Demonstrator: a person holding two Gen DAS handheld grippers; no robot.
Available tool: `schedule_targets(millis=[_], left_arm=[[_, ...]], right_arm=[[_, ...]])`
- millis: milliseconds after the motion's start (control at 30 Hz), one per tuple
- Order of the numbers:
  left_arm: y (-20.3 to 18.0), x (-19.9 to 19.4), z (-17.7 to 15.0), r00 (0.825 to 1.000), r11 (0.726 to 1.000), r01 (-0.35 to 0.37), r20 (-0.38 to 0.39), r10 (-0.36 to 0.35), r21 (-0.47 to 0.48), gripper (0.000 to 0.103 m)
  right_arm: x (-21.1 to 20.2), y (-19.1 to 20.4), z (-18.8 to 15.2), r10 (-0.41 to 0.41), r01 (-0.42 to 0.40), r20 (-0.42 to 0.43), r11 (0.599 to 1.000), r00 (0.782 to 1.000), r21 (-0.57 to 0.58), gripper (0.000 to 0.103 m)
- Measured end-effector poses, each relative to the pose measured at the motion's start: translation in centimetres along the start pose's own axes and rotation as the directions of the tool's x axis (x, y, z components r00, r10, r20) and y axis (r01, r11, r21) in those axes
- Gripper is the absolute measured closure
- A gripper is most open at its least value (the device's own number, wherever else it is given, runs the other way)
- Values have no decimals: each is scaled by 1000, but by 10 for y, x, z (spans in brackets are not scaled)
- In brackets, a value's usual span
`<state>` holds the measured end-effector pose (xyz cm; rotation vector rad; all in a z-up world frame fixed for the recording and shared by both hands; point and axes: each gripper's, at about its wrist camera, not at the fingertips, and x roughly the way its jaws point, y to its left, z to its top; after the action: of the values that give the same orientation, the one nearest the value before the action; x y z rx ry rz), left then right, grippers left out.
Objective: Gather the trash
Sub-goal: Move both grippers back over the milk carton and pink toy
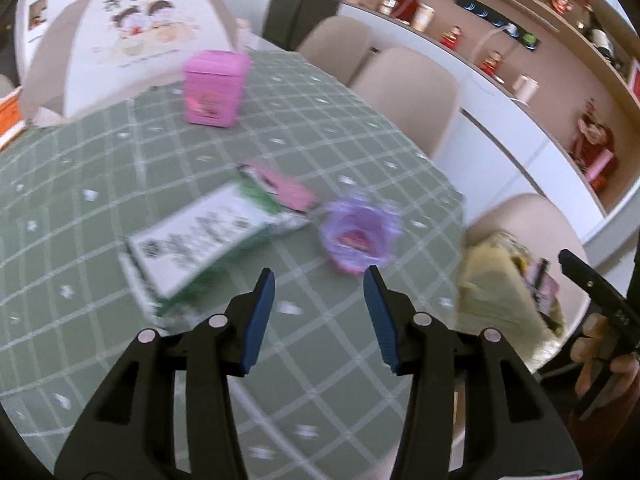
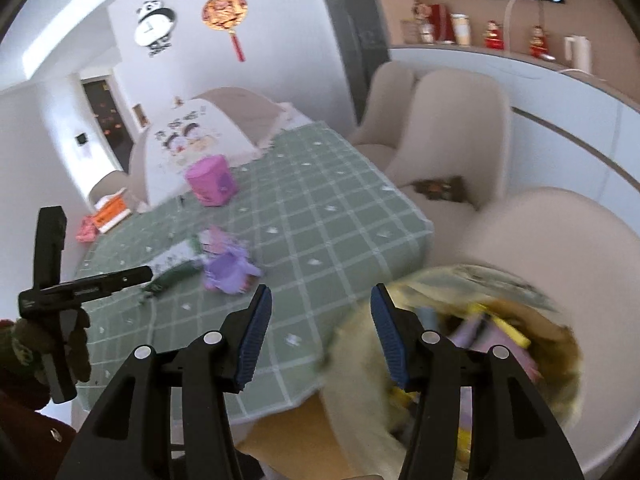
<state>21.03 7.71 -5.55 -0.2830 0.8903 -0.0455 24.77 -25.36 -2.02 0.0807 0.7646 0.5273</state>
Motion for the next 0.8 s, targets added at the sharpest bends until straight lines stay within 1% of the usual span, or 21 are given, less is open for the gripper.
schedule_targets(millis=[67, 133, 200, 267, 333, 400, 467, 567, 667, 800], left_arm=[[15, -1, 3, 999, 1000, -29, 15, 29, 9, 59], [27, -1, 10, 998, 997, -54, 28, 53, 48, 59], [35, 4, 18, 997, 991, -71, 27, 68, 114, 58], [40, 12, 25, 997, 980, -80, 22, 78, 181, 58], [45, 23, 32, 995, 962, -99, 14, 99, 256, 58], [50, 34, 36, 995, 948, -91, -8, 98, 305, 51], [57, 45, 40, 996, 947, -70, -36, 86, 313, 50], [68, 66, 45, 993, 953, -25, -105, 59, 302, 46], [68, 73, 44, 991, 949, -3, -128, 46, 315, 46], [70, 80, 47, 990, 953, 16, -136, 26, 302, 43]], right_arm=[[12, 9, 2, 38, -38, 5, 999, 999, -10, 48], [28, 20, 4, 84, -84, -2, 996, 996, -17, 47], [47, 31, 7, 126, -127, -32, 992, 992, -18, 47], [61, 41, 9, 125, -127, -60, 991, 990, -33, 47], [76, 52, 10, 93, -98, -76, 993, 993, -60, 47], [90, 58, 10, 92, -99, -103, 993, 990, -60, 47], [103, 61, 10, 94, -101, -129, 994, 987, -50, 47], [114, 65, 10, 87, -95, -147, 994, 985, -45, 47], [121, 67, 12, 89, -95, -162, 995, 983, -32, 47], [132, 63, 11, 113, -113, -198, 994, 974, 11, 47]])
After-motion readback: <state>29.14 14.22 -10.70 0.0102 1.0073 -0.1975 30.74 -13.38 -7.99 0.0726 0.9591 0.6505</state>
